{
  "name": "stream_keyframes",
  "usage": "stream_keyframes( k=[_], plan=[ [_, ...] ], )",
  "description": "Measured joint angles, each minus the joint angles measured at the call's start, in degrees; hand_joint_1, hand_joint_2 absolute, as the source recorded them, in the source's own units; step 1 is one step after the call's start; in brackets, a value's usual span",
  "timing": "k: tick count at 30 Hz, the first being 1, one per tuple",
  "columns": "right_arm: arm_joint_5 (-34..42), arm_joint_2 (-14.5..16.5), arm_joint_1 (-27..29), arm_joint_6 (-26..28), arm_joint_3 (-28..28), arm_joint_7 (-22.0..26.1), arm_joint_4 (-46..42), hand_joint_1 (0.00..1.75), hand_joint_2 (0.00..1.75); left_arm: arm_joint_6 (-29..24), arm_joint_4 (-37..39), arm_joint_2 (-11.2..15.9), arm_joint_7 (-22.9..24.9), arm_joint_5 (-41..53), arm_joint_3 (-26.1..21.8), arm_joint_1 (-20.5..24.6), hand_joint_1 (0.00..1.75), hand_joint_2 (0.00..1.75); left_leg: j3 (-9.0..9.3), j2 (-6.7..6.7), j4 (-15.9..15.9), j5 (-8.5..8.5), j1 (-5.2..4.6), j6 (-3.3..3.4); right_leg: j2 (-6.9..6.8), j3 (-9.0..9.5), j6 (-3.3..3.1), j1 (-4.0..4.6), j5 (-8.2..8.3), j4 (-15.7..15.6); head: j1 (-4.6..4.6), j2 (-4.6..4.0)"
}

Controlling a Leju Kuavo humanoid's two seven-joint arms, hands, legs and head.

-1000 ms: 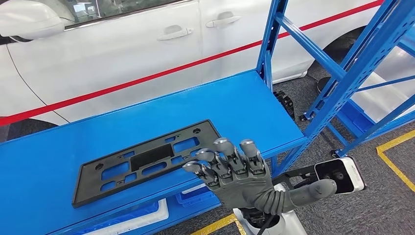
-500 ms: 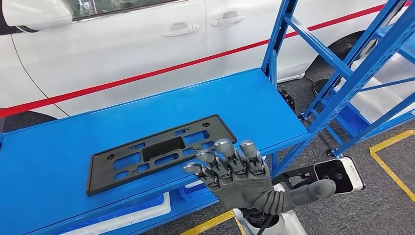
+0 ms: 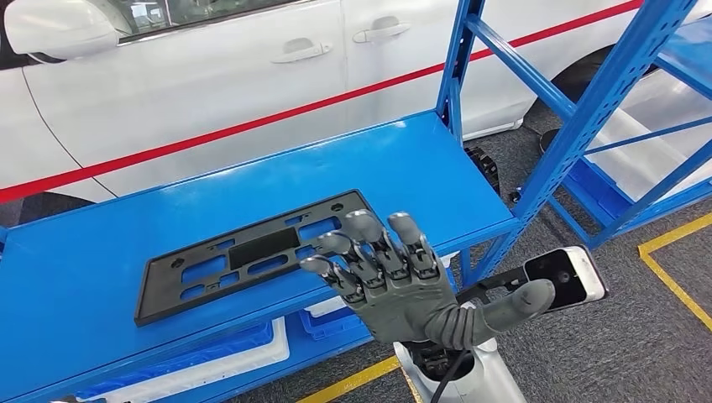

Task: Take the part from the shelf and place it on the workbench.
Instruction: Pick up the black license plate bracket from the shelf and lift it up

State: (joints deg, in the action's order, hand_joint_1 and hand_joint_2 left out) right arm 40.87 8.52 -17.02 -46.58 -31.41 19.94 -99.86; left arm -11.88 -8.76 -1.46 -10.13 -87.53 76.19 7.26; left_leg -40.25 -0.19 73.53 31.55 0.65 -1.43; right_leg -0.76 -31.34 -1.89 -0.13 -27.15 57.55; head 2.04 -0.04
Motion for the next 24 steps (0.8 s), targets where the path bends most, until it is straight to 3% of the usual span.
stream_keyframes(
  k=[1, 3, 5, 7, 9, 11, 13, 14, 15, 17, 19, 21, 23, 24],
  plan=[
    [-0.16, 0.03, -0.07, 0.01, 0.0, 0.01, 0.19, 0.0, 0.0, 0.01, 0.0, 0.0, -0.06, -0.01, 0.0, -0.03, 0.0, 0.0, 1.38, 0.16, -2.25, -1.62, 0.03, -0.01, -0.23, -0.01, 0.03, -0.02, -0.04, 0.12, 0.0, 0.0],
    [-0.52, 0.08, -0.31, 0.0, 0.01, 0.05, 0.33, 0.0, 0.0, 0.01, 0.0, 0.0, -0.1, -0.01, 0.0, 0.09, 0.0, 0.0, 5.63, 1.52, -9.83, -4.75, -0.15, 0.21, -0.78, 0.04, 0.26, 0.07, -0.27, 0.39, 0.0, 0.0],
    [-0.82, 0.09, -0.5, 0.01, 0.02, 0.06, 0.34, 0.0, 0.0, 0.0, 0.0, 0.0, -0.13, -0.01, 0.0, 0.31, 0.0, 0.0, 8.01, 2.77, -14.57, -5.65, -0.65, 0.88, -1.53, 0.02, 0.68, 0.28, -0.47, 0.61, -0.04, 0.0],
    [-0.92, 0.09, -0.61, 0.02, 0.03, 0.06, 0.35, 0.0, 0.0, -0.01, 0.0, 0.0, -0.16, -0.01, -0.01, 0.34, 0.0, 0.0, 7.95, 2.35, -15.27, -5.52, -0.9, 1.68, -2.42, 0.04, 1.17, 0.41, -0.49, 0.62, -0.08, 0.0],
    [-0.95, 0.09, -0.83, 0.02, 0.05, 0.06, 0.34, 0.0, 0.0, -0.02, 0.0, -0.02, -0.16, -0.02, -0.02, 0.23, 0.0, 0.0, 7.96, 1.45, -15.88, -5.84, -0.55, 2.44, -2.03, -0.13, 1.86, 0.34, -1.25, 1.34, -0.08, 0.0],
    [-0.95, 0.08, -0.96, 0.03, 0.1, 0.06, 0.35, 0.0, 0.0, -0.04, 0.0, -0.04, -0.16, -0.02, -0.02, 0.22, 0.0, 0.0, 7.97, 0.66, -16.32, -6.24, -0.24, 3.05, -0.44, -2.25, 2.47, 0.13, -4.13, 5.95, -0.13, 0.0],
    [-0.95, 0.04, -0.89, 0.06, 0.14, 0.06, 0.46, 0.0, 0.0, 0.01, 0.0, -0.05, -0.16, -0.01, -0.02, 0.24, 0.0, 0.0, 7.74, -0.22, -16.31, -6.37, -0.27, 3.26, 0.41, -6.07, 2.79, -0.1, -7.4, 13.46, -0.17, 0.0],
    [-0.95, 0.02, -0.84, 0.08, 0.15, 0.06, 0.54, 0.0, 0.0, 0.04, 0.0, -0.06, -0.16, 0.0, -0.02, 0.19, 0.0, 0.0, 7.68, -0.75, -16.28, -6.39, -0.28, 3.27, 0.5, -7.46, 2.89, -0.21, -7.89, 15.99, -0.16, 0.0],
    [-0.95, -0.02, -0.83, 0.1, 0.15, 0.06, 0.62, 0.0, 0.0, 0.06, 0.0, -0.07, -0.16, 0.01, -0.02, 0.15, 0.0, 0.0, 7.67, -1.29, -16.22, -6.4, -0.28, 3.27, 0.54, -7.88, 2.93, -0.3, -7.2, 16.44, -0.16, 0.0],
    [-0.95, -0.06, -0.85, 0.11, 0.15, 0.07, 0.68, 0.0, 0.0, 0.08, 0.0, -0.07, -0.17, 0.02, -0.02, 0.15, 0.0, 0.0, 7.76, -2.51, -16.06, -6.37, -0.27, 3.17, 1.11, -5.68, 2.73, -0.49, -3.15, 11.22, -0.16, 0.0],
    [-0.99, -0.08, -0.91, 0.14, 0.15, 0.11, 0.68, 0.0, 0.0, 0.14, 0.0, -0.15, -0.18, 0.05, -0.02, 0.26, 0.0, 0.0, 7.66, -3.57, -15.79, -6.31, -0.33, 2.83, 3.19, -2.51, 2.28, -0.61, 0.02, 3.93, -0.15, 0.0],
    [-1.03, -0.1, -0.96, 0.18, 0.14, 0.14, 0.67, 0.0, 0.0, 0.2, 0.0, -0.22, -0.19, 0.07, -0.02, 0.29, 0.0, 0.0, 7.16, -4.31, -15.65, -6.44, -0.22, 2.16, 4.52, -1.52, 2.01, -0.51, 0.52, 1.04, -0.15, 0.0],
    [-1.08, -0.08, -1.02, 0.28, 0.13, 0.15, 0.66, 0.0, 0.0, 0.21, 0.01, -0.21, -0.21, 0.07, -0.02, 0.14, 0.0, 0.0, 6.84, -4.88, -15.87, -6.62, -0.06, 1.38, 4.01, -1.5, 1.69, -0.52, 0.74, 0.61, -0.16, 0.0],
    [-1.13, -0.03, -1.07, 0.34, 0.13, 0.15, 0.66, 0.0, 0.0, 0.21, 0.02, -0.19, -0.21, 0.08, -0.02, 0.07, 0.0, 0.0, 6.7, -4.55, -15.55, -6.27, -0.09, 1.06, 3.65, -1.31, 1.41, -0.67, 0.94, 0.24, -0.13, 0.0]
  ],
)
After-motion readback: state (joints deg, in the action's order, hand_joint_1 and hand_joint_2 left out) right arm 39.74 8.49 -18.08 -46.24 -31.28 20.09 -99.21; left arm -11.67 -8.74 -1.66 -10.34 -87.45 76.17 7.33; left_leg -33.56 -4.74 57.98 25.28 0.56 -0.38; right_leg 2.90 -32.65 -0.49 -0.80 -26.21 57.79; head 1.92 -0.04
